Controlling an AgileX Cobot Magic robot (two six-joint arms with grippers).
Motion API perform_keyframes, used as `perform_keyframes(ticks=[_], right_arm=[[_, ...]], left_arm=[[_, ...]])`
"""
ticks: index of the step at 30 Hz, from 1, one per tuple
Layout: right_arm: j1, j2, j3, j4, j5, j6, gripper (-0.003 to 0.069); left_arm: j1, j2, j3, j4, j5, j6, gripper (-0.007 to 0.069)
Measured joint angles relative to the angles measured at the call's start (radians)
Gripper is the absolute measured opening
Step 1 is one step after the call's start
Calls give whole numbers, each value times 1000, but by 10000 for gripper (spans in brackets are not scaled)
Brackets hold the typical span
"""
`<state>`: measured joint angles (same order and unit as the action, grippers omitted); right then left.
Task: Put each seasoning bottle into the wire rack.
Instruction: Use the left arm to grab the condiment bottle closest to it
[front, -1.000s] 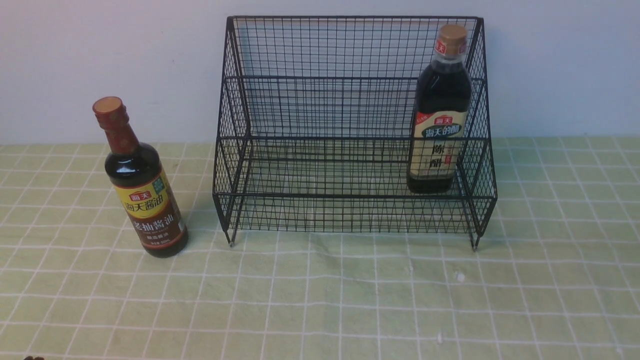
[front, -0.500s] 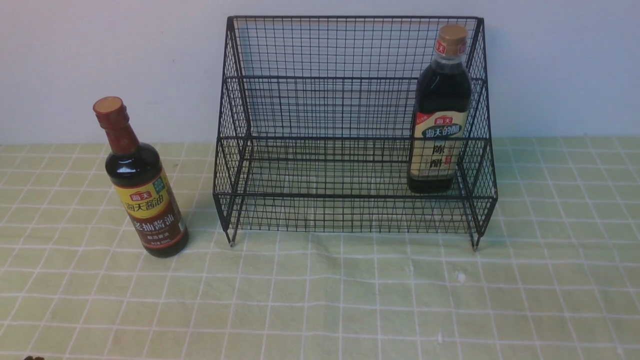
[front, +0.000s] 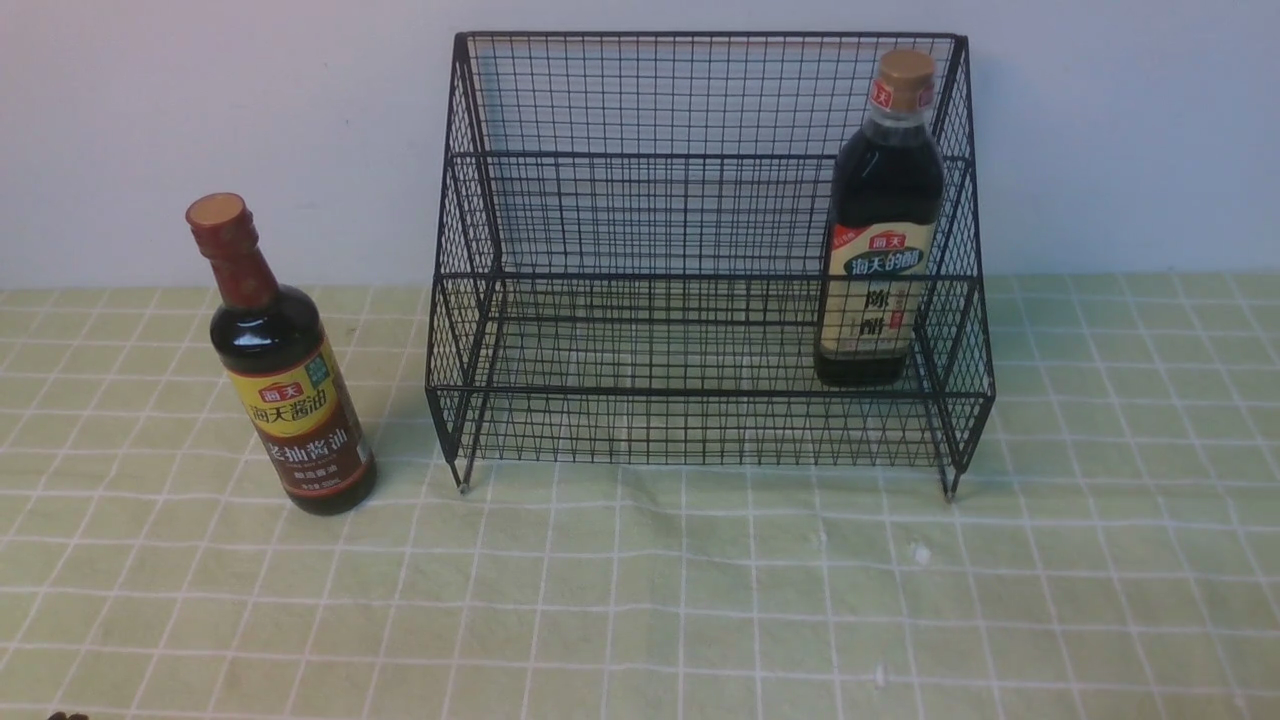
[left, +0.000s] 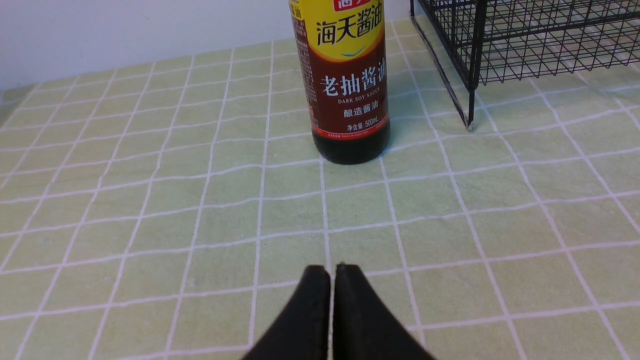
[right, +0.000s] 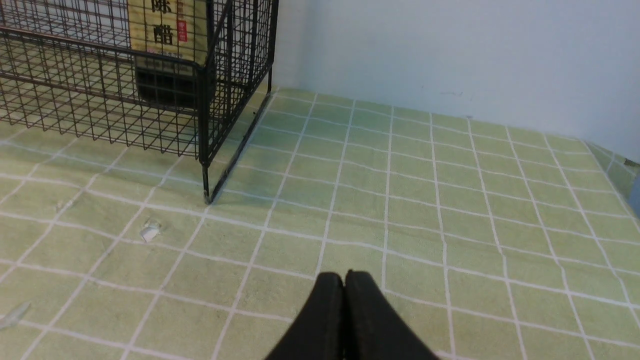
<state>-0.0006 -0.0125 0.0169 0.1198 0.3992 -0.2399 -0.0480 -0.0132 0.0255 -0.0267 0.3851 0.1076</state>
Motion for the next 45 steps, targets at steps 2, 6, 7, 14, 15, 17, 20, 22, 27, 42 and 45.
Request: perform_keyframes(ticks=[2,6,7,14,15,17,20,22,27,42,45], right_arm=[[0,0,0,0,0,0,-13],[0,0,0,0,0,0,-13],[0,0,0,0,0,0,-13],[0,0,0,0,0,0,-13],[0,0,0,0,0,0,-13],[0,0,0,0,0,0,-13],[0,0,0,0,0,0,-13],[0,0,0,0,0,0,-13],[0,0,0,0,0,0,-13],[0,0,0,0,0,-1,-13],[0,0,0,0,0,-1,-13]], left_arm=[[0,0,0,0,0,0,-6],[0,0,0,0,0,0,-6],[0,0,0,0,0,0,-6],[0,0,0,0,0,0,-6],[0,0,0,0,0,0,-6],[0,0,0,0,0,0,-6],[0,0,0,0,0,0,-6],[0,0,0,0,0,0,-6],[0,0,0,0,0,0,-6],[0,0,4,-221,-154,-101,-6],[0,0,4,-350,-245,-130,-6]])
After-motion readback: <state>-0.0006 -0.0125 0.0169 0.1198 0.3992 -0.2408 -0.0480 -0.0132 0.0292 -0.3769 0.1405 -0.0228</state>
